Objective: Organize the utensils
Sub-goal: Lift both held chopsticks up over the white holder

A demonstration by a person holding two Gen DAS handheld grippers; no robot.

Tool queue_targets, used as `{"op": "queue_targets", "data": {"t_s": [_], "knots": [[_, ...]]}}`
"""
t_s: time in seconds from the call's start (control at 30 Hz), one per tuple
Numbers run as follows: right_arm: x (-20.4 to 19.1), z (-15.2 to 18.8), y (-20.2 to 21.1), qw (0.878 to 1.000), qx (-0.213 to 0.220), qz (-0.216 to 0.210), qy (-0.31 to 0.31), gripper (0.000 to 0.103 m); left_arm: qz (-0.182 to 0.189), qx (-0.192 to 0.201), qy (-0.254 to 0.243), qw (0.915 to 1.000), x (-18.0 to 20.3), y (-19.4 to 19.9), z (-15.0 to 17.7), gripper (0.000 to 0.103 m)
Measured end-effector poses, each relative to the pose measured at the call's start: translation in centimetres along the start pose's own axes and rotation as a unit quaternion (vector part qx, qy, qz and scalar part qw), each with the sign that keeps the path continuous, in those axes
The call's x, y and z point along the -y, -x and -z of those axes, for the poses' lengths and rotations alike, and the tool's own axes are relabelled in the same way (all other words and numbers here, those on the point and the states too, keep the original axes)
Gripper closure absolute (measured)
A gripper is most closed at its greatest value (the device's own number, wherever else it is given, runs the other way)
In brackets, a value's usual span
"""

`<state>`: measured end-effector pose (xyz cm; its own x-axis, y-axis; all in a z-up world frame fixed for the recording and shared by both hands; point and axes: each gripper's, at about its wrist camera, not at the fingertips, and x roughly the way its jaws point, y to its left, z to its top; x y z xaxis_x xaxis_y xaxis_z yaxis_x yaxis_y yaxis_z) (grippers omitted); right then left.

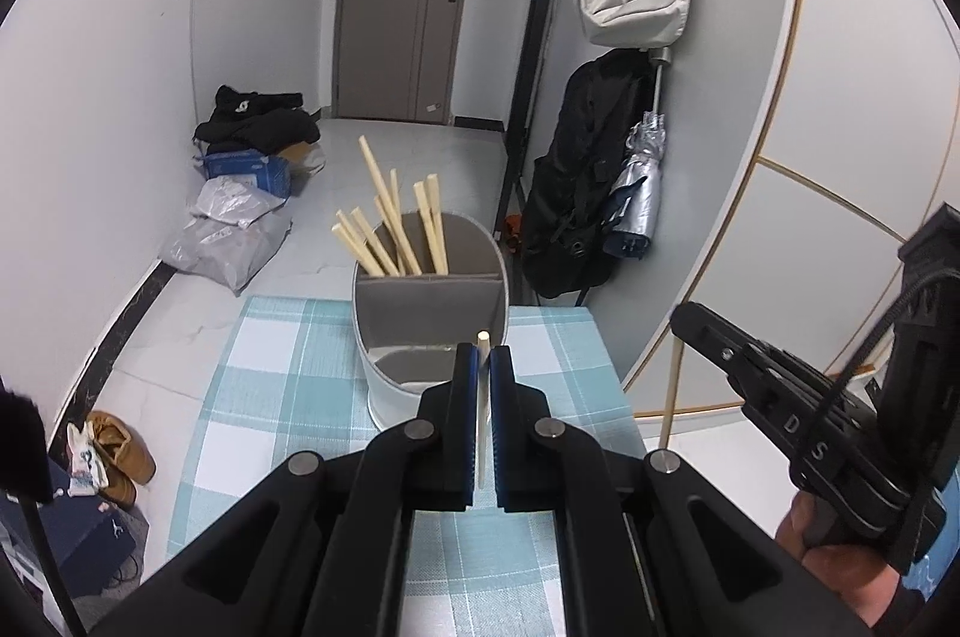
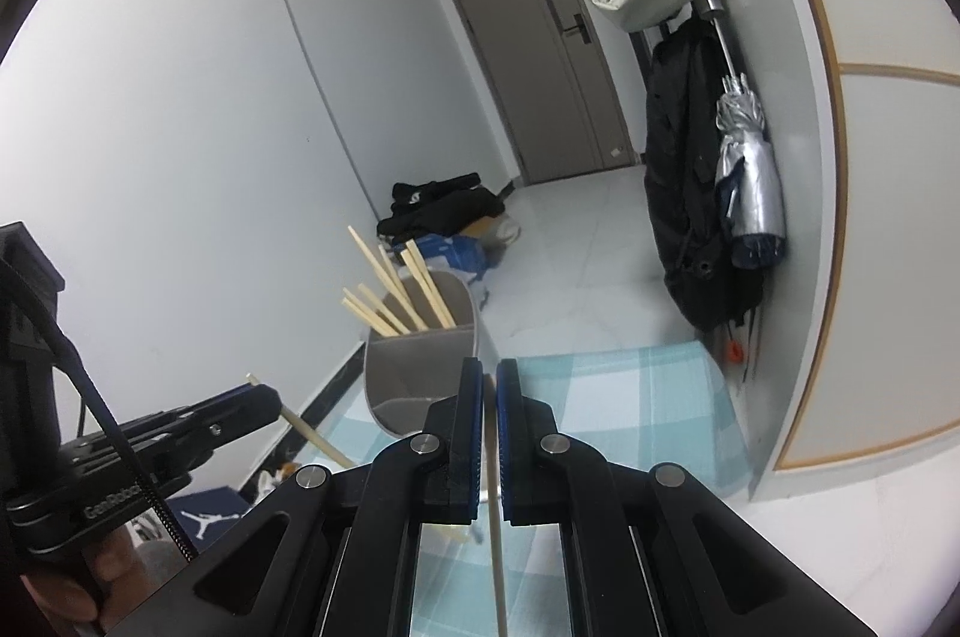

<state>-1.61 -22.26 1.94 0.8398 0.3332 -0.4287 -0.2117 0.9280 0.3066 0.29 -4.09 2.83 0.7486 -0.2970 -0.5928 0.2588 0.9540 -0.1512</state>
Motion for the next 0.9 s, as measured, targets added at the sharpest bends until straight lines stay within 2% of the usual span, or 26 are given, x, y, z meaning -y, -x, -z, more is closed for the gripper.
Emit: {"op": "queue_targets", "data": {"t_s": [0.3, 0.53, 0.7, 0.9], "knots": [[-1.7, -3.4, 0.4, 0.999, 0.020, -0.013, 0.022, 0.099, 0.029, 0.006, 0.005, 0.9996, -0.3, 1.3, -3.0, 0.102], [-3.8, -7.7, 0.1, 0.997, 0.046, -0.030, 0.058, 0.099, 0.053, 0.016, 0.017, 0.9983, -0.5, 2.5, -6.9, 0.102], [-4.8, -10.8, -0.7, 0.994, 0.064, -0.044, 0.072, 0.099, 0.060, 0.031, 0.019, 0.9975, -1.1, 2.4, -10.1, 0.102], [-5.5, -13.9, -2.8, 0.991, 0.085, -0.057, 0.081, 0.099, 0.056, 0.041, 0.028, 0.9972, -2.9, 1.5, -12.4, 0.102]]}}
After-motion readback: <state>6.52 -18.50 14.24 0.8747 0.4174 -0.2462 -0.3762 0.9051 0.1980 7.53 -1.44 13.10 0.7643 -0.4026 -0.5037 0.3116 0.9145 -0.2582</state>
